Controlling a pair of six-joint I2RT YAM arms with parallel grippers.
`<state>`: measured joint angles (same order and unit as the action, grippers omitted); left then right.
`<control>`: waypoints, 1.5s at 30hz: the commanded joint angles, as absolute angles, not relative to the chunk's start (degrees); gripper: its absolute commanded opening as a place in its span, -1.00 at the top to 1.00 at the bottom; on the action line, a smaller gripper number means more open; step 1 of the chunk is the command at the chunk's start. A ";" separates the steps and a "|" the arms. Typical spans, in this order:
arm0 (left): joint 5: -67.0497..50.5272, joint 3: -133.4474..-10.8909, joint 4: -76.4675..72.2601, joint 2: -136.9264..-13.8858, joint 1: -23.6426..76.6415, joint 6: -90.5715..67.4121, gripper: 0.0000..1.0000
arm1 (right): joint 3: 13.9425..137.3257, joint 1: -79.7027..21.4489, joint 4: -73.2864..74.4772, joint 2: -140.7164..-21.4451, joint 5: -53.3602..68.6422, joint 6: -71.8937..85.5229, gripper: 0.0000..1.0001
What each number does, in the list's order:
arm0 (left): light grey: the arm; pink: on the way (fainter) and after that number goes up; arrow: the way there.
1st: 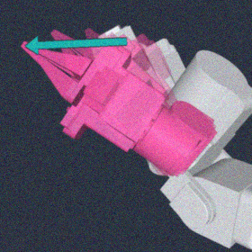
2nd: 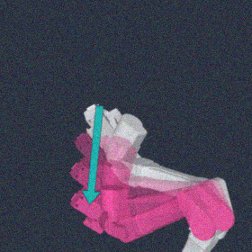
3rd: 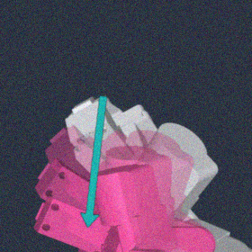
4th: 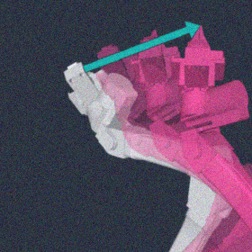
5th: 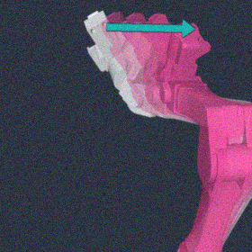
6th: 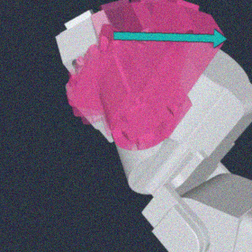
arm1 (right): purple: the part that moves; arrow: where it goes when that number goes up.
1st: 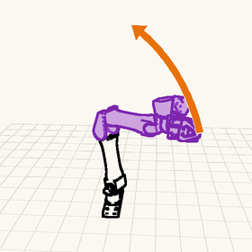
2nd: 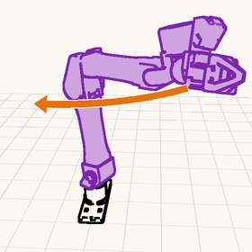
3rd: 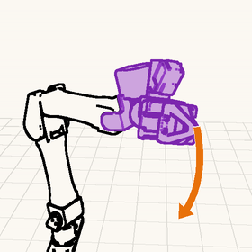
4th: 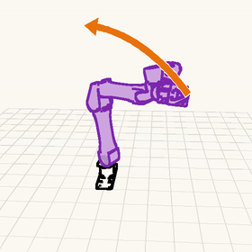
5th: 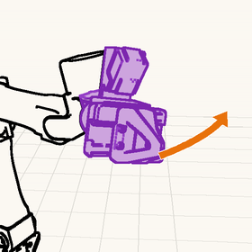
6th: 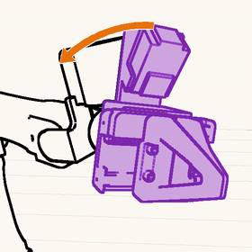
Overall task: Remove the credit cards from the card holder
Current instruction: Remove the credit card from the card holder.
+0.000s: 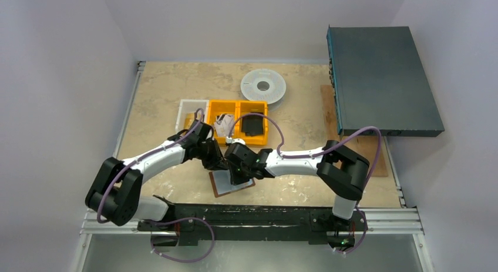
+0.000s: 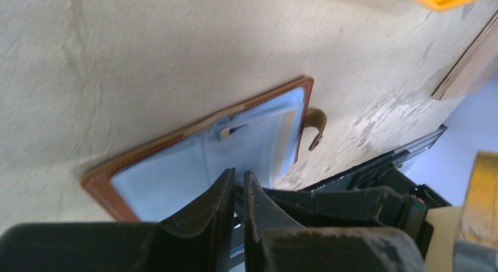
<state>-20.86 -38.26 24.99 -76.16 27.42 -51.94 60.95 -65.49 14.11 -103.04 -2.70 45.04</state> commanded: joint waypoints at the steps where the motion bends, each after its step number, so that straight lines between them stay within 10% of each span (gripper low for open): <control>1: -24.03 -37.88 15.43 -79.94 27.99 -57.37 0.86 | 57.14 -63.73 11.46 -100.34 -1.25 45.51 0.86; 14: -19.84 -35.96 17.79 -86.31 28.29 -56.56 1.00 | 54.94 -61.94 8.92 -97.14 -0.22 46.12 0.83; 24: -16.58 -35.08 20.52 -86.36 28.25 -53.29 1.00 | 51.45 -55.93 7.86 -89.18 4.21 45.43 0.28; 45: -17.13 -35.93 20.32 -86.39 28.27 -52.38 1.00 | 49.16 -54.94 5.75 -89.46 8.74 43.41 0.19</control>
<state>-21.17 -36.82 17.85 -85.58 27.90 -54.59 49.12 -54.85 7.20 -89.58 8.56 44.51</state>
